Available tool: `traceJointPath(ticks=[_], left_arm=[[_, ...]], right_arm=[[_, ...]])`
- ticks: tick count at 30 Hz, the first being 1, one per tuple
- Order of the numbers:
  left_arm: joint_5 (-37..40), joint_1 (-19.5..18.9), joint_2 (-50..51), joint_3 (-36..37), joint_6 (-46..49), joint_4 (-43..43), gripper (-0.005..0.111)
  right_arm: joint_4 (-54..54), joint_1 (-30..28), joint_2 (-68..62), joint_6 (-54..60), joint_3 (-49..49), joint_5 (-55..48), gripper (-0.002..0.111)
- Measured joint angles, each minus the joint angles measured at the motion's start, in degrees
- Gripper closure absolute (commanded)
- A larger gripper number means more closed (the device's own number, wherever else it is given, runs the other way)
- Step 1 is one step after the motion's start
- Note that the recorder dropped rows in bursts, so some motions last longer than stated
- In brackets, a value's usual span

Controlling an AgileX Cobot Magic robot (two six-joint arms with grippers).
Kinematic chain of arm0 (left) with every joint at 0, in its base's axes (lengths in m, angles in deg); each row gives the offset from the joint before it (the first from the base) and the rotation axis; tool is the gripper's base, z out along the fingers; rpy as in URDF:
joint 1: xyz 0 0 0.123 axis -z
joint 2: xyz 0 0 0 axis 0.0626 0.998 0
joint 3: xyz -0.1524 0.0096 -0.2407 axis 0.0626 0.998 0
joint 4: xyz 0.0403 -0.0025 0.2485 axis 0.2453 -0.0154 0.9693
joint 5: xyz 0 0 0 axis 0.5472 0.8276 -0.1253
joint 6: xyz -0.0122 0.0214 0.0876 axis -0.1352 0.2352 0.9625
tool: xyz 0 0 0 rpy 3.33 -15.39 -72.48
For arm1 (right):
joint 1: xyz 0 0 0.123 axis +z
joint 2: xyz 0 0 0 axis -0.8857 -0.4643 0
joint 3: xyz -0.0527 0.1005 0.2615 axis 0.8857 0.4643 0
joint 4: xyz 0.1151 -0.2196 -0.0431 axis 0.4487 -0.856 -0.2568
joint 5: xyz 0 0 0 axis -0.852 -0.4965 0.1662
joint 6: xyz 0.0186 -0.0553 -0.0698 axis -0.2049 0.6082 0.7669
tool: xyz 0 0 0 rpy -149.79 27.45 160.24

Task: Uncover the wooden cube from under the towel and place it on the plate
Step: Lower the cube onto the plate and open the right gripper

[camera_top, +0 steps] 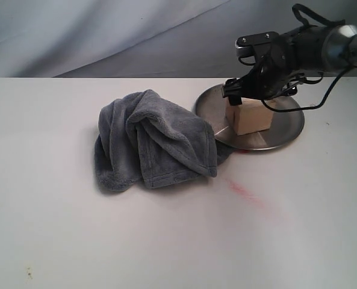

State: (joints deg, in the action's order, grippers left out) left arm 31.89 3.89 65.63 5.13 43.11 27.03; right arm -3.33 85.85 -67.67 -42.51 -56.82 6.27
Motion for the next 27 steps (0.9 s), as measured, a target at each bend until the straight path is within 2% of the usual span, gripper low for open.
traceJointPath(ticks=[2,11,17,21,27], left_arm=[[0.0,0.0,0.0,0.0,0.0,0.0,0.107],[0.0,0.0,0.0,0.0,0.0,0.0,0.107],[0.0,0.0,0.0,0.0,0.0,0.0,0.107],[0.0,0.0,0.0,0.0,0.0,0.0,0.107],[0.0,0.0,0.0,0.0,0.0,0.0,0.107]], right_arm=[[0.0,0.0,0.0,0.0,0.0,0.4,0.005],[0.0,0.0,1.4,0.9,0.0,0.2,0.005],[1.5,0.0,7.9,7.5,0.0,-5.9,0.009],[7.4,0.0,12.6,18.8,0.0,-12.4,0.025],[23.8,0.0,16.0,36.7,0.4,-18.7,0.068]])
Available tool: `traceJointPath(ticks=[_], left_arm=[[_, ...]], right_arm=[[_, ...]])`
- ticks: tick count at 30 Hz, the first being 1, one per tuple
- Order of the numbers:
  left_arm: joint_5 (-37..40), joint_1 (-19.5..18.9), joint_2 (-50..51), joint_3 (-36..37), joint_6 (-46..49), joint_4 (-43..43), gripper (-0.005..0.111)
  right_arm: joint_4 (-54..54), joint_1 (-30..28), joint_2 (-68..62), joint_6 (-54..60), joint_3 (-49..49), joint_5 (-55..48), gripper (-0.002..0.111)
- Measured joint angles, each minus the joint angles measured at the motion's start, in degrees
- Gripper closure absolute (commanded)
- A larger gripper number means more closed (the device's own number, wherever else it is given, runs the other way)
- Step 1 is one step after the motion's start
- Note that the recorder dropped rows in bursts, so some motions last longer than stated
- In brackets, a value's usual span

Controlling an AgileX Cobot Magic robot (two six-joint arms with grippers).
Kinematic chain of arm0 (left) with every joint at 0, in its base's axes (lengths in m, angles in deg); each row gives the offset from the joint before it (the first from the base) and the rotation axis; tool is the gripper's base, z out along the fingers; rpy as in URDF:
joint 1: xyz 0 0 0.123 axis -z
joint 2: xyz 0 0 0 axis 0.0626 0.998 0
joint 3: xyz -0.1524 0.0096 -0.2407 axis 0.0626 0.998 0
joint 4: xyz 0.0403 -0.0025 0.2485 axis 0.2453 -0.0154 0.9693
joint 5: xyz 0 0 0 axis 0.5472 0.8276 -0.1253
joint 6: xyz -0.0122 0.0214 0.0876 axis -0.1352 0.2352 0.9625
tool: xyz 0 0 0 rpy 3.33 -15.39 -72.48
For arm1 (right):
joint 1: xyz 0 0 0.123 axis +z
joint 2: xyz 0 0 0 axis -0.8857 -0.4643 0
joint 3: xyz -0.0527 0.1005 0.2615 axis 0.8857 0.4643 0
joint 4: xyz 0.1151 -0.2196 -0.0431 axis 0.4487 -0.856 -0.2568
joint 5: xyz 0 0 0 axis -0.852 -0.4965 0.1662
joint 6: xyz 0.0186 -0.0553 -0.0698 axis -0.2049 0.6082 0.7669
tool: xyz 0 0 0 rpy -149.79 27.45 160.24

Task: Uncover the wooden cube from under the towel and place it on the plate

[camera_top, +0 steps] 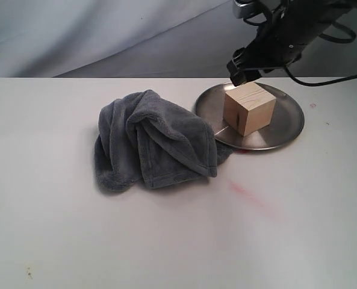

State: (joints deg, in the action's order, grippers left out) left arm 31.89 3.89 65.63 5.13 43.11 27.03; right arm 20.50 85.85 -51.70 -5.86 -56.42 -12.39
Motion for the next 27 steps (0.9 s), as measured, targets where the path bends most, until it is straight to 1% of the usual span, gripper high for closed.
traceJointPath(ticks=[3,4,7,12,22,27], left_arm=[[0.0,0.0,0.0,0.0,0.0,0.0,0.107],[0.0,0.0,0.0,0.0,0.0,0.0,0.107],[0.0,0.0,0.0,0.0,0.0,0.0,0.107],[0.0,0.0,0.0,0.0,0.0,0.0,0.107],[0.0,0.0,0.0,0.0,0.0,0.0,0.107],[0.0,0.0,0.0,0.0,0.0,0.0,0.107]], right_arm=[[8.8,0.0,1.9,8.5,2.1,-0.3,0.088],[11.5,0.0,2.7,11.4,3.1,-0.3,0.093],[17.9,0.0,5.9,18.3,6.7,1.2,0.099],[22.1,0.0,13.4,24.4,14.3,8.1,0.100],[22.8,0.0,33.0,27.9,29.4,25.8,0.100],[22.0,-0.1,38.3,30.3,33.8,27.8,0.100]])
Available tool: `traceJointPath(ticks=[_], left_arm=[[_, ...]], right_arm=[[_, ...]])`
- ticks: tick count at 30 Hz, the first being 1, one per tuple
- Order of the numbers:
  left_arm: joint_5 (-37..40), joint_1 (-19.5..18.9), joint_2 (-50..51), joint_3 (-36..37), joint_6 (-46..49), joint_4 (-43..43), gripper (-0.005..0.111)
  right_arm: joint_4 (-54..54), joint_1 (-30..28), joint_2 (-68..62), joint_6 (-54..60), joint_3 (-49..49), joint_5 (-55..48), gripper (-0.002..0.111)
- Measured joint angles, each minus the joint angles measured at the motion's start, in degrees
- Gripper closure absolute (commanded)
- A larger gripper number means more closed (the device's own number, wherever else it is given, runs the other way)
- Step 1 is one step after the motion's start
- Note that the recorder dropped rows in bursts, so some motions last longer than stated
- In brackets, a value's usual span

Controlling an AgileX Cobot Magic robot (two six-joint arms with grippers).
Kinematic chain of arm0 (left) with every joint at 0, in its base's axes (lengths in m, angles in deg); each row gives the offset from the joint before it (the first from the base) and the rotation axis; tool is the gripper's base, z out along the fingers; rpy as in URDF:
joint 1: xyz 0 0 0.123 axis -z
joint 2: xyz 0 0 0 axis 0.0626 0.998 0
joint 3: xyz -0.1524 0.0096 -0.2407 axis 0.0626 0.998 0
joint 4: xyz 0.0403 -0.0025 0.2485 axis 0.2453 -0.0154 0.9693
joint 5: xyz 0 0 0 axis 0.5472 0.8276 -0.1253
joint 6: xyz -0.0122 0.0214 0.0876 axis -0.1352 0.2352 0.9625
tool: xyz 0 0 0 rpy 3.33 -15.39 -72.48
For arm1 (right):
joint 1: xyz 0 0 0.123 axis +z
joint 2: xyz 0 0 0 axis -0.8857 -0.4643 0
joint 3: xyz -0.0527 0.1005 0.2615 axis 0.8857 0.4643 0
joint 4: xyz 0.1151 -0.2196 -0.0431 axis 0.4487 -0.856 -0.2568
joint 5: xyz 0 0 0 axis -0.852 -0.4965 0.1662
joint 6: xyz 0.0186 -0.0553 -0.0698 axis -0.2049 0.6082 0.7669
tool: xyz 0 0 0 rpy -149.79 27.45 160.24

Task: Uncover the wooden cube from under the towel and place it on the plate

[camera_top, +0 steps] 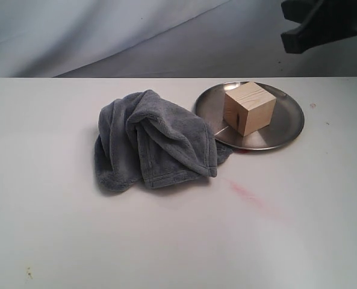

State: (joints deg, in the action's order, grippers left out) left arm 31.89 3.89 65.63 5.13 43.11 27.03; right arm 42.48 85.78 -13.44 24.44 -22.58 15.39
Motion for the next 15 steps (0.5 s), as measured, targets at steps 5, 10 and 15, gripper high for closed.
traceJointPath(ticks=[5,10,15], left_arm=[[0.0,0.0,0.0,0.0,0.0,0.0,0.107],[0.0,0.0,0.0,0.0,0.0,0.0,0.107],[0.0,0.0,0.0,0.0,0.0,0.0,0.107]], right_arm=[[-11.8,-0.2,4.2,-12.3,3.8,3.3,0.100],[-30.6,-0.3,10.6,-36.4,9.9,10.2,0.100],[-38.0,-2.5,18.2,-47.3,17.2,17.0,0.100]])
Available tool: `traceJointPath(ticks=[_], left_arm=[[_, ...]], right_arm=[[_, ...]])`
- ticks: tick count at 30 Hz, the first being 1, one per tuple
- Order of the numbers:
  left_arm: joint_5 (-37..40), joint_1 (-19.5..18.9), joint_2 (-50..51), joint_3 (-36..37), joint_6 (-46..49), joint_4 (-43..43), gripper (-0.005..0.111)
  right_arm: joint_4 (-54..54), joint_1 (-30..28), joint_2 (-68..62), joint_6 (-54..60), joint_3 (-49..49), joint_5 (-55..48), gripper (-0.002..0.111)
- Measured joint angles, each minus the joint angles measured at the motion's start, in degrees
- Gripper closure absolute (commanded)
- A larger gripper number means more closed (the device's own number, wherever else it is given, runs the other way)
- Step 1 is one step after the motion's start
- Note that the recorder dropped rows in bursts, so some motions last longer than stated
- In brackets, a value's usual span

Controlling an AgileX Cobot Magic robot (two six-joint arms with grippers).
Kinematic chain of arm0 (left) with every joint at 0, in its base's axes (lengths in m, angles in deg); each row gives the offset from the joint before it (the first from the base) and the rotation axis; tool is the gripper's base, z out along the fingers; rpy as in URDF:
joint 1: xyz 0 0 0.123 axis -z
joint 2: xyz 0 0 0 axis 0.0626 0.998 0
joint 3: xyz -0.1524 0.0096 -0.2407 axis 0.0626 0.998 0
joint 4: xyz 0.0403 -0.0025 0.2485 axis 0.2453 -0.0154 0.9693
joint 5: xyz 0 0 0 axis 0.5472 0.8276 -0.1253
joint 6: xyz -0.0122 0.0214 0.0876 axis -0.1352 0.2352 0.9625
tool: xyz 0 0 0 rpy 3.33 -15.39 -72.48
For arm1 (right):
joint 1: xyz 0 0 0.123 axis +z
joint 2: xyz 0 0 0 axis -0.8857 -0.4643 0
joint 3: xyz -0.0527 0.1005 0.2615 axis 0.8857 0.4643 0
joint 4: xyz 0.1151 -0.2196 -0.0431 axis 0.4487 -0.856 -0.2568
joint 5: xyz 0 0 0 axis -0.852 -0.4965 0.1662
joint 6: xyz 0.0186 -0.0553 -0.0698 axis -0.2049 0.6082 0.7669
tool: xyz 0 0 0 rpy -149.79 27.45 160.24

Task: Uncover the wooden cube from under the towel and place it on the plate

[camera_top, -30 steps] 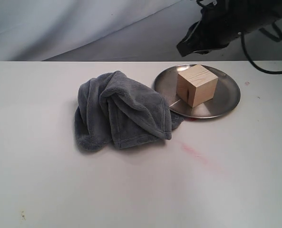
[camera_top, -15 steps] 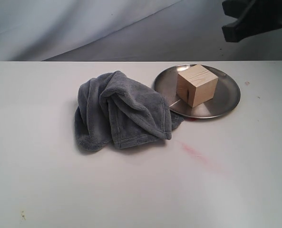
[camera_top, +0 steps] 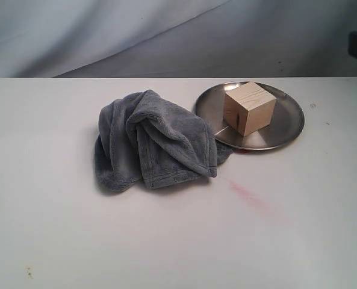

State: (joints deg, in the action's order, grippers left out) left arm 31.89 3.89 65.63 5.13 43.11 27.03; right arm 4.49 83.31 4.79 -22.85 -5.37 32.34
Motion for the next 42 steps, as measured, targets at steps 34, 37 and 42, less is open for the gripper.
traceJointPath(ticks=[34,37,42], left_arm=[[0.0,0.0,0.0,0.0,0.0,0.0,0.107],[0.0,0.0,0.0,0.0,0.0,0.0,0.107],[0.0,0.0,0.0,0.0,0.0,0.0,0.107]], right_arm=[[-4.6,-18.1,41.8,-8.6,28.5,-3.9,0.108],[-2.9,-18.1,44.7,-6.2,28.9,-5.9,0.108],[2.3,-18.1,50.1,1.6,29.2,-11.0,0.108]])
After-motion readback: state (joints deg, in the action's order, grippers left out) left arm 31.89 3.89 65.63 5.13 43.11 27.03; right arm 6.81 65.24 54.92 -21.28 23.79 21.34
